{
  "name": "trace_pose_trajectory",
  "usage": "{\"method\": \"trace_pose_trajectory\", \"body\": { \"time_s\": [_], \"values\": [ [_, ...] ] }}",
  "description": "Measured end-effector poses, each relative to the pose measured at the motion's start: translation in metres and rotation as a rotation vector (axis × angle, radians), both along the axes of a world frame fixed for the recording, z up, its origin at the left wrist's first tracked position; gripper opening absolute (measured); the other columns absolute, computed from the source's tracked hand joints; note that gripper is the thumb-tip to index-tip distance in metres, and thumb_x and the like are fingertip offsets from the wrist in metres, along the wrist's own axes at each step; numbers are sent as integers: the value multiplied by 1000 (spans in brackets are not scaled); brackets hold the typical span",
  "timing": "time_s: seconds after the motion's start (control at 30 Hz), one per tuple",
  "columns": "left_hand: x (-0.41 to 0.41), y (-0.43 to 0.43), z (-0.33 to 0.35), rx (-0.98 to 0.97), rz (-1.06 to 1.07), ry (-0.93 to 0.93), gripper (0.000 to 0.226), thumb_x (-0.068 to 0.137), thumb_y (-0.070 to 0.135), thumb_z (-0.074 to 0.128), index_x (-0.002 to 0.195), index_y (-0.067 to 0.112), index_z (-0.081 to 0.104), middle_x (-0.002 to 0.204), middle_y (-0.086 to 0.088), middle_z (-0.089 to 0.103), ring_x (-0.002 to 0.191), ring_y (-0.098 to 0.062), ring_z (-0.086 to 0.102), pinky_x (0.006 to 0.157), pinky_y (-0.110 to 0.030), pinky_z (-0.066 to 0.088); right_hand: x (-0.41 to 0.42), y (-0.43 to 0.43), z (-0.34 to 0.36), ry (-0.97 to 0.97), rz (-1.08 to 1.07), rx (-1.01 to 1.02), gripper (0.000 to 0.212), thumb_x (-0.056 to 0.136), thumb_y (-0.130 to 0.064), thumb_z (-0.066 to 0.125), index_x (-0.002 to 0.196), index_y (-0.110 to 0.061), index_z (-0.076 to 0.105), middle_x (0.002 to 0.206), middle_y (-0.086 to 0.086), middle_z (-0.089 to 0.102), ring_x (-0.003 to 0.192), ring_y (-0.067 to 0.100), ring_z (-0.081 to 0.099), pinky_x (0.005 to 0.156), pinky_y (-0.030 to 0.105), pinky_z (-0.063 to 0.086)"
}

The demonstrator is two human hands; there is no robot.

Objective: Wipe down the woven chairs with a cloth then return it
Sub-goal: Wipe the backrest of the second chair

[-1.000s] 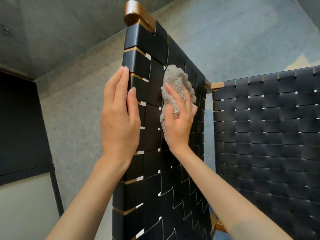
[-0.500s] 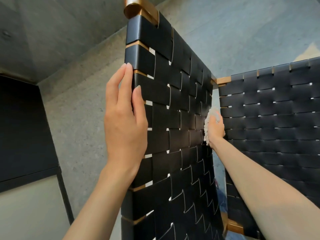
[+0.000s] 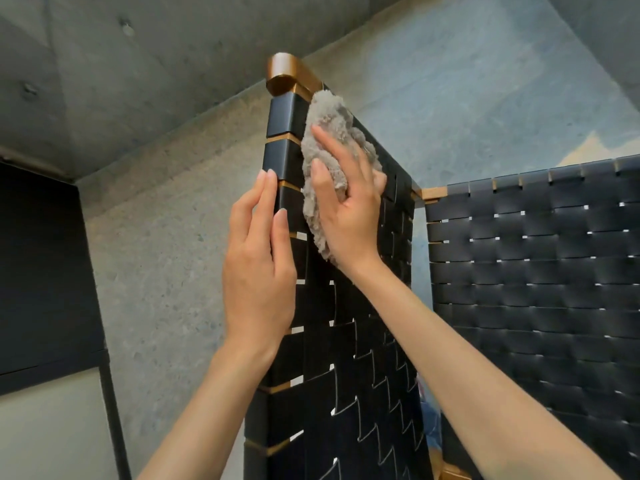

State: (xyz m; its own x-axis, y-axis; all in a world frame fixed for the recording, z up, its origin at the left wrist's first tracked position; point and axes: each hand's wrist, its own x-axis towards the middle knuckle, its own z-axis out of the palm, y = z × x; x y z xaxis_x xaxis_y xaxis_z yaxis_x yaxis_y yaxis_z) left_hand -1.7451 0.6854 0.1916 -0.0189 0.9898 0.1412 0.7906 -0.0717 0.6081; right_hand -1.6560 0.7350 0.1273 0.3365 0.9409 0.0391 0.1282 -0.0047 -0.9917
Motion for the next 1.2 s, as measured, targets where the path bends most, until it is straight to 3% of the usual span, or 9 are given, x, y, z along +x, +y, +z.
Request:
{"method": "trace_pose_trajectory", "body": {
  "time_s": [0.13, 0.3, 0.43, 0.5, 0.63, 0.73, 0.87, 1.0, 1.2],
  "values": [
    [-1, 0, -2, -16, 2, -8, 43, 102, 22, 34, 145, 16, 34, 142, 1, 42, 131, -3, 37, 108, -10, 27, 1, 32, 1, -85, -80, 99, 43, 94, -37, 39, 132, -29, 55, 144, 5, 43, 116, -14, 23, 100, 32, 35],
    [-1, -2, -1, -22, -4, -18, 44, 102, 23, 32, 145, 17, 33, 143, 0, 41, 133, -5, 35, 110, -14, 26, 19, 29, -55, -80, -146, -104, 41, 94, -34, 41, 133, -39, 52, 141, 2, 42, 117, 17, 31, 79, 10, 29],
    [0, -1, -1, -30, -2, -43, 43, 101, 22, 33, 145, 18, 34, 143, 0, 41, 132, -4, 35, 107, -5, 23, 55, 15, -116, 10, -181, -432, 41, 100, -21, 38, 136, -39, 50, 145, 3, 41, 122, 20, 35, 87, 7, 26],
    [-2, -1, -2, -25, -3, -47, 43, 102, 21, 34, 144, 17, 34, 142, 1, 41, 132, -4, 35, 106, -4, 23, 65, 5, -135, 10, -192, -503, 41, 101, -16, 37, 136, -33, 51, 145, 1, 44, 130, 20, 40, 107, 23, 25],
    [-2, -1, -2, -25, -2, -46, 43, 102, 20, 35, 144, 17, 35, 142, 1, 41, 131, -2, 34, 102, -1, 24, 64, -4, -137, 134, -307, -637, 36, 103, -22, 38, 134, -32, 53, 138, 1, 52, 125, 20, 49, 109, 36, 35],
    [-1, -1, 0, -18, -3, -45, 42, 102, 20, 35, 144, 16, 37, 142, 1, 42, 131, -2, 35, 102, -1, 24, 45, -9, -102, 264, -354, -543, 33, 102, -19, 40, 127, -31, 58, 139, 0, 52, 128, 16, 47, 106, 29, 40],
    [-2, 0, 0, -18, -3, -51, 42, 102, 20, 35, 144, 17, 37, 143, 5, 41, 133, -1, 34, 108, -9, 26, 11, -15, -34, 243, -232, -164, 27, 100, -23, 45, 123, -30, 57, 131, -8, 51, 108, -19, 46, 90, 3, 37],
    [-3, 0, 1, -35, -8, -98, 41, 103, 20, 35, 144, 18, 36, 145, 7, 39, 133, 3, 33, 106, -5, 24, -3, 20, 16, 148, -89, 62, 34, 95, -40, 40, 125, -35, 55, 136, -2, 53, 122, 10, 48, 104, 41, 42],
    [-3, 1, 1, -34, -18, -97, 42, 103, 21, 35, 144, 16, 37, 145, 8, 38, 133, 4, 33, 104, -3, 23, -9, 20, 30, -30, -58, 104, 34, 92, -37, 44, 123, -41, 54, 135, -5, 52, 117, 16, 40, 97, 28, 39]
  ]
}}
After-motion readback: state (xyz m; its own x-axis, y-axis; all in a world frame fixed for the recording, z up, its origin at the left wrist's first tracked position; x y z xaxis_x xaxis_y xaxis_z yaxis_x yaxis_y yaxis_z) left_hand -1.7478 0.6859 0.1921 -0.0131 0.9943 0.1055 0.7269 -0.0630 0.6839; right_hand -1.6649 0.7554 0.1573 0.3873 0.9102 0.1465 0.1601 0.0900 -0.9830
